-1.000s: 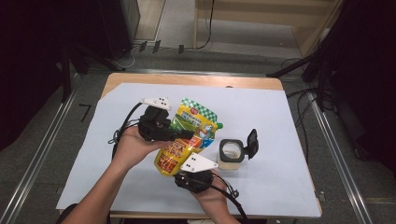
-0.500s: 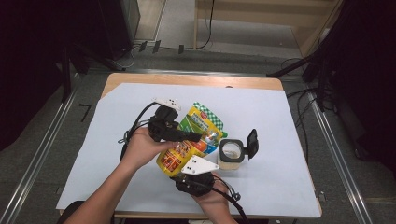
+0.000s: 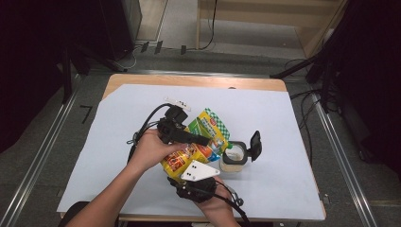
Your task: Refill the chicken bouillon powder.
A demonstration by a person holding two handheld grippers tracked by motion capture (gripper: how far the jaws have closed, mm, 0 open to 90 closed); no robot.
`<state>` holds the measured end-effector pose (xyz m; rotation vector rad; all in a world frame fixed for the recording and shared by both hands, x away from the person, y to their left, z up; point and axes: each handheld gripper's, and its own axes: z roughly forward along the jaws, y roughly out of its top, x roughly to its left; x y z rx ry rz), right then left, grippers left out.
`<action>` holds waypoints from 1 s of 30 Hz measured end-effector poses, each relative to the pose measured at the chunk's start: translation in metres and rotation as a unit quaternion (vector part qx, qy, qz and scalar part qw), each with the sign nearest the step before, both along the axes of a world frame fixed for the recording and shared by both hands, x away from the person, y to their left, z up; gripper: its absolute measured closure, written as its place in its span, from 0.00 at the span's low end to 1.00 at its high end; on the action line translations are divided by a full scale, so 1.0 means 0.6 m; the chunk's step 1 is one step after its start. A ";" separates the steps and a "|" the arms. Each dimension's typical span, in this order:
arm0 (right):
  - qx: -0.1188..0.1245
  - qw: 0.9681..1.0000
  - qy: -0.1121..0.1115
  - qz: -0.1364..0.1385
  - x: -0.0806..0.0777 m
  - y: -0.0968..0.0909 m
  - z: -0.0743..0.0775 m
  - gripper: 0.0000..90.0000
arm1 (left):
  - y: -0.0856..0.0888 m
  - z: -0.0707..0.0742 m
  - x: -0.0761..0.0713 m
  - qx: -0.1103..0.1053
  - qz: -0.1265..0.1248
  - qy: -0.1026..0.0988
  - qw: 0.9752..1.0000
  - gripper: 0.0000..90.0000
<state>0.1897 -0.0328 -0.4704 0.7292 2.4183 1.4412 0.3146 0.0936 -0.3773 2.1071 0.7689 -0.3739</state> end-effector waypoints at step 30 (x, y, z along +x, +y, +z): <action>0.084 0.994 0.072 -0.024 0.018 -0.026 0.005 0.71 | -0.024 0.004 0.001 0.030 0.011 0.039 0.999 0.68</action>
